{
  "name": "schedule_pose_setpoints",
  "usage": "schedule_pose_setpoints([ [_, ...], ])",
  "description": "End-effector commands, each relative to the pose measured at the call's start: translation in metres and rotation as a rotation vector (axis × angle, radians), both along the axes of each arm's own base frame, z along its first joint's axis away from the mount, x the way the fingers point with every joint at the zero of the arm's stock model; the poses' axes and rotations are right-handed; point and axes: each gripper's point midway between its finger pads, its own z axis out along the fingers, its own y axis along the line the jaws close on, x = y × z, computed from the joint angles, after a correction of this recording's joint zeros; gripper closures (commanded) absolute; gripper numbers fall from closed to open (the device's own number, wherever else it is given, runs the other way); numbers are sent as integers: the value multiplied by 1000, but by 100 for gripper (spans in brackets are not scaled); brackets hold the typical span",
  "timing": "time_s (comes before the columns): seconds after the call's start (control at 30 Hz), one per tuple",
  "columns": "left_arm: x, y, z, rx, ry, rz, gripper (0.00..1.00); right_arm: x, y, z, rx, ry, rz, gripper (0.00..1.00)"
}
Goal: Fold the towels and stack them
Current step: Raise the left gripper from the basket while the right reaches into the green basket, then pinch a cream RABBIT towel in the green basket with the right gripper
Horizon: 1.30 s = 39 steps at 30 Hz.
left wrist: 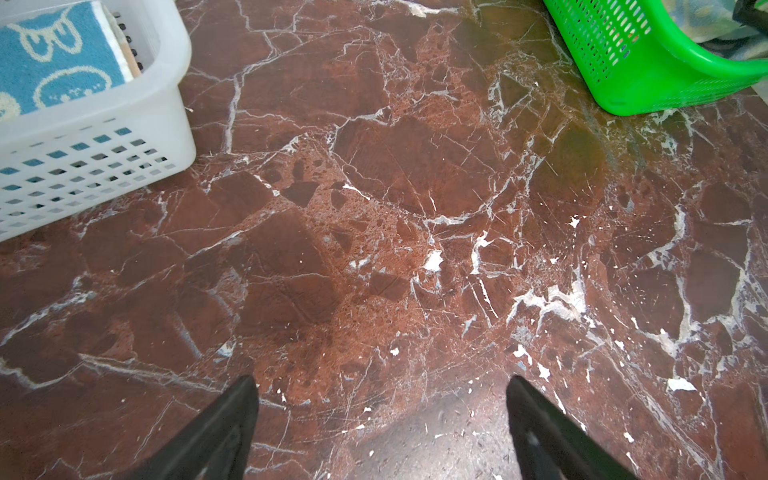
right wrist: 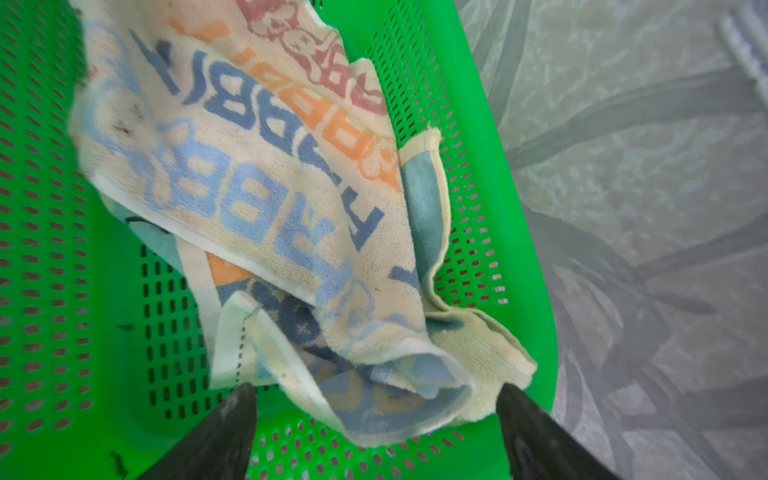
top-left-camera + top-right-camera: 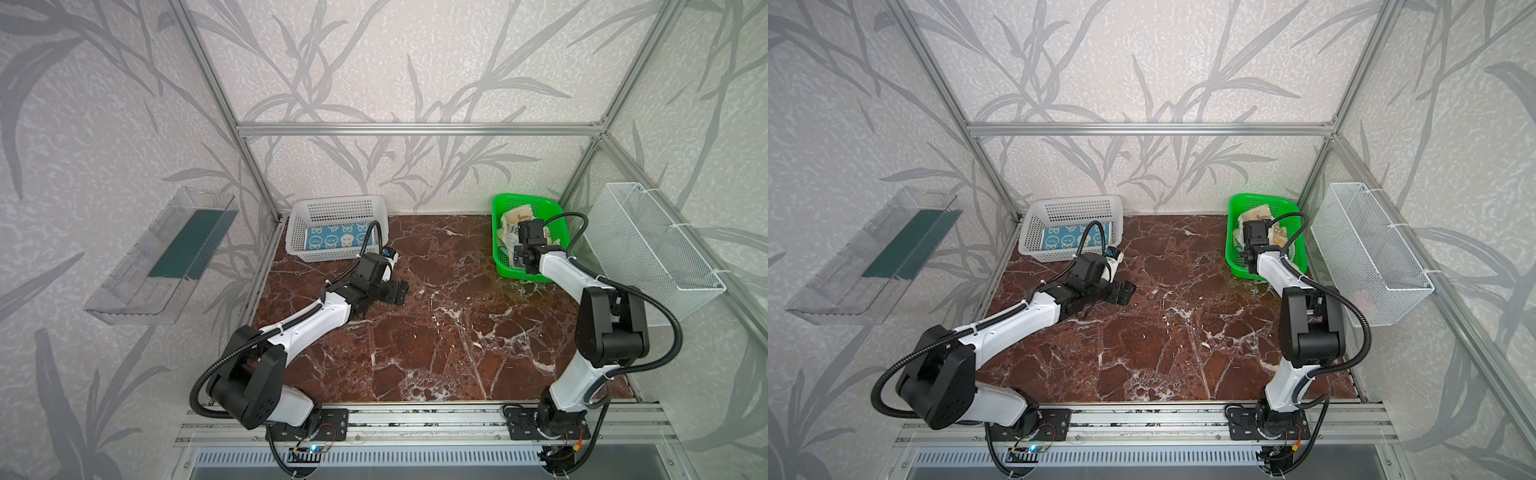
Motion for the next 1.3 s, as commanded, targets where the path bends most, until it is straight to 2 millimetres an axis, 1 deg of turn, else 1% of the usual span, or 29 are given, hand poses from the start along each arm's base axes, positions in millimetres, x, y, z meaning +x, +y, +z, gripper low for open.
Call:
schedule_pose_setpoints([
  [0.0, 0, -3, -3, 7, 1, -12, 7, 8, -12, 10, -41, -22, -13, 10],
  [0.17, 1, -3, -3, 15, 2, -16, 8, 10, -22, 8, -23, -27, -13, 11],
  [0.27, 2, -4, -3, 18, 3, -16, 8, 12, -27, 3, 5, -23, -11, 14],
  [0.3, 2, -4, -3, 18, 1, -17, 8, 13, -27, 1, 17, -23, -7, 16],
  [0.33, 2, -4, -3, 18, 2, -16, 8, 14, -27, -4, 34, -20, 5, 21],
  [0.43, 3, -4, -2, 18, 0, -15, 8, 15, -29, -13, 56, -15, 9, 27],
  [0.47, 2, -4, -3, 18, 3, -15, 8, 15, -30, -16, 59, -13, 11, 31],
  [0.5, 2, -4, -3, 17, 3, -16, 8, 16, -30, -17, 62, -11, 15, 37],
  [0.6, 3, -5, -3, 17, 6, -19, 8, 20, -24, -21, 91, -21, 46, 60],
  [0.7, 2, -5, -3, 26, 10, -22, 8, 23, -19, -20, 110, -37, 64, 81],
  [0.73, 2, -4, -3, 32, 13, -21, 9, 24, -18, -17, 115, -48, 71, 88],
  [0.8, 2, -3, -3, 38, 10, -21, 9, 26, -15, -8, 119, -72, 92, 99],
  [0.83, 2, -3, -2, 41, 8, -22, 9, 26, -15, -4, 118, -84, 96, 100],
  [0.97, 2, -2, -1, 45, 1, -21, 9, 30, -12, 24, 103, -144, 139, 100],
  [1.07, 2, -3, 0, 41, -1, -22, 9, 32, -8, 51, 104, -195, 171, 100],
  [1.17, 3, -3, 0, 43, -3, -24, 9, 32, -1, 90, 108, -264, 212, 100],
  [1.27, 4, -2, -1, 48, -7, -23, 9, 32, 13, 122, 128, -325, 288, 100],
])
